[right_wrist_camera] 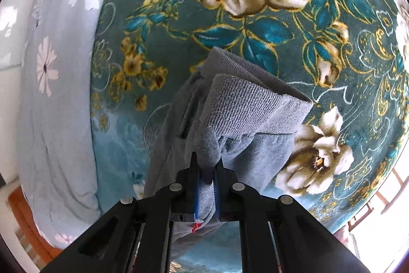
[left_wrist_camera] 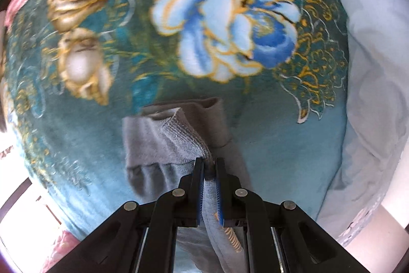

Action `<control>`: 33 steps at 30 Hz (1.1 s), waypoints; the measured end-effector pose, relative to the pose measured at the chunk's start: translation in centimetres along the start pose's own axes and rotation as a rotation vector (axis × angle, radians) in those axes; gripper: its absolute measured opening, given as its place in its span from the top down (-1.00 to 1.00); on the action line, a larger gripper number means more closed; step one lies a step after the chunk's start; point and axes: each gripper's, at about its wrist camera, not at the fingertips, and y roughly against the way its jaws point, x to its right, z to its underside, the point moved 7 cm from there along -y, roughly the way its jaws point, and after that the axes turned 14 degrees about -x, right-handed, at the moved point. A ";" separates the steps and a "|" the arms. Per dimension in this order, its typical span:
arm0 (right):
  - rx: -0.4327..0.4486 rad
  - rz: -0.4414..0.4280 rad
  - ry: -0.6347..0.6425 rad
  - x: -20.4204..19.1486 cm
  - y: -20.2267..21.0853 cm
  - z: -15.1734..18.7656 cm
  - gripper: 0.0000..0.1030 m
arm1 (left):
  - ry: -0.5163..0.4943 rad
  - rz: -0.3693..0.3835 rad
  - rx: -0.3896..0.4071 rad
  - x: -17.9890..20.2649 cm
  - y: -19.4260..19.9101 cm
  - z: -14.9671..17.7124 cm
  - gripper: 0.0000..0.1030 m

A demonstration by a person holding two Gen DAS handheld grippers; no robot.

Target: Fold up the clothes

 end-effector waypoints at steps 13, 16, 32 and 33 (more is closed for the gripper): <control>0.086 -0.108 0.127 -3.6 -0.7 -0.3 0.50 | -0.191 0.294 0.061 -0.6 2.3 -1.1 0.26; 0.121 -0.150 0.172 -4.4 0.3 0.8 0.30 | -0.199 0.319 0.120 -4.0 3.4 -0.9 -0.01; -0.021 0.067 0.300 -0.9 -4.0 9.4 0.19 | -0.163 0.448 0.101 -8.9 -2.5 1.2 0.82; -0.029 0.074 0.296 -0.5 -4.3 9.8 0.19 | -0.220 0.442 0.113 -8.1 -2.1 1.6 0.82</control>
